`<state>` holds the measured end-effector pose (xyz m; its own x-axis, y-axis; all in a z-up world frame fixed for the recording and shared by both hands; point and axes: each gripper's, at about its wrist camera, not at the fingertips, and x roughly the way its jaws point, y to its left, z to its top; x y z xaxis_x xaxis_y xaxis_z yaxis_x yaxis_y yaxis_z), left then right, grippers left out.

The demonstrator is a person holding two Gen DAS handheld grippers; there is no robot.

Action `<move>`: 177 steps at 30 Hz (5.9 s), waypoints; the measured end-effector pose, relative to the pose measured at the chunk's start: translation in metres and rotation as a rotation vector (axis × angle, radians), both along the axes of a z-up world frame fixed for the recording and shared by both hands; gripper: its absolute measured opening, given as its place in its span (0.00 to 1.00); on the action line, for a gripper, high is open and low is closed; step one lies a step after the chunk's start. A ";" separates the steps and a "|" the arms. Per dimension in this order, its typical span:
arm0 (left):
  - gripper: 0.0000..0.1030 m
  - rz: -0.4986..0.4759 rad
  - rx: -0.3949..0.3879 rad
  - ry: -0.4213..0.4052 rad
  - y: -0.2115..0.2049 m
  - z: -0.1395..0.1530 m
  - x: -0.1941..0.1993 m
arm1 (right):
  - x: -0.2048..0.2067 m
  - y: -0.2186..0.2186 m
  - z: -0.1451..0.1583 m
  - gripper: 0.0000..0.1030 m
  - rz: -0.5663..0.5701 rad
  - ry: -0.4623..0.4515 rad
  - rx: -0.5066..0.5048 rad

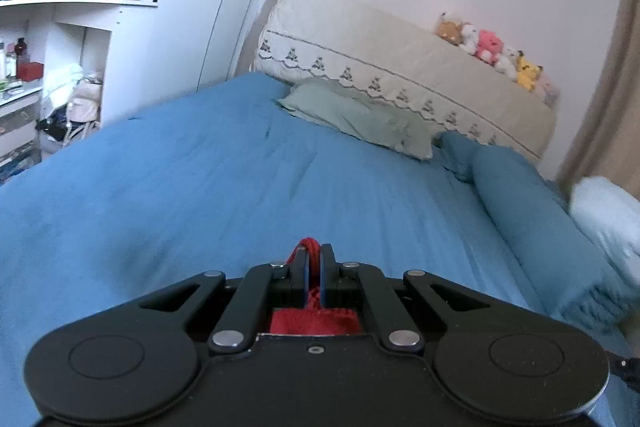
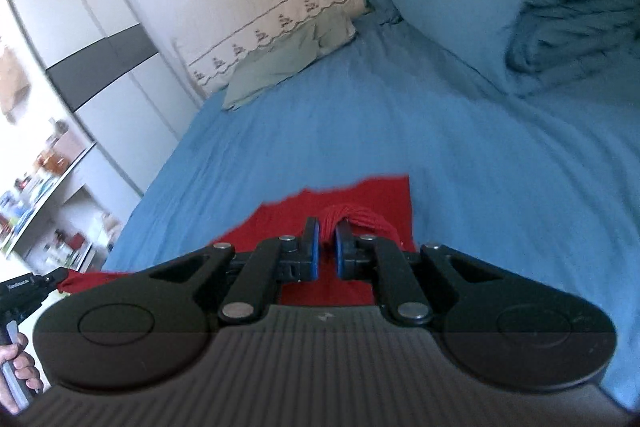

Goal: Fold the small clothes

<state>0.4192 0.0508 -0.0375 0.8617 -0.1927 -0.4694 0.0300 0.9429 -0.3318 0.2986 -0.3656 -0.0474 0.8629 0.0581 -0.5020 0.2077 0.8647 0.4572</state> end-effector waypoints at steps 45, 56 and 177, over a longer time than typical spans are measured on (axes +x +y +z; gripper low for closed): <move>1.00 -0.166 0.293 0.277 -0.002 -0.186 0.002 | 0.078 0.041 -0.201 0.97 0.130 0.138 -0.373; 1.00 -0.185 0.326 0.128 -0.027 -0.112 -0.043 | 0.008 0.007 -0.142 0.98 0.056 0.122 -0.307; 0.12 -0.247 0.209 0.301 0.043 -0.166 -0.019 | 0.068 0.224 -0.197 0.20 0.381 0.072 -0.491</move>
<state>0.4003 0.0941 -0.2032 0.6206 -0.2497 -0.7433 0.1940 0.9674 -0.1629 0.3671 -0.1412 -0.2447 0.7901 0.1031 -0.6042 -0.1415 0.9898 -0.0160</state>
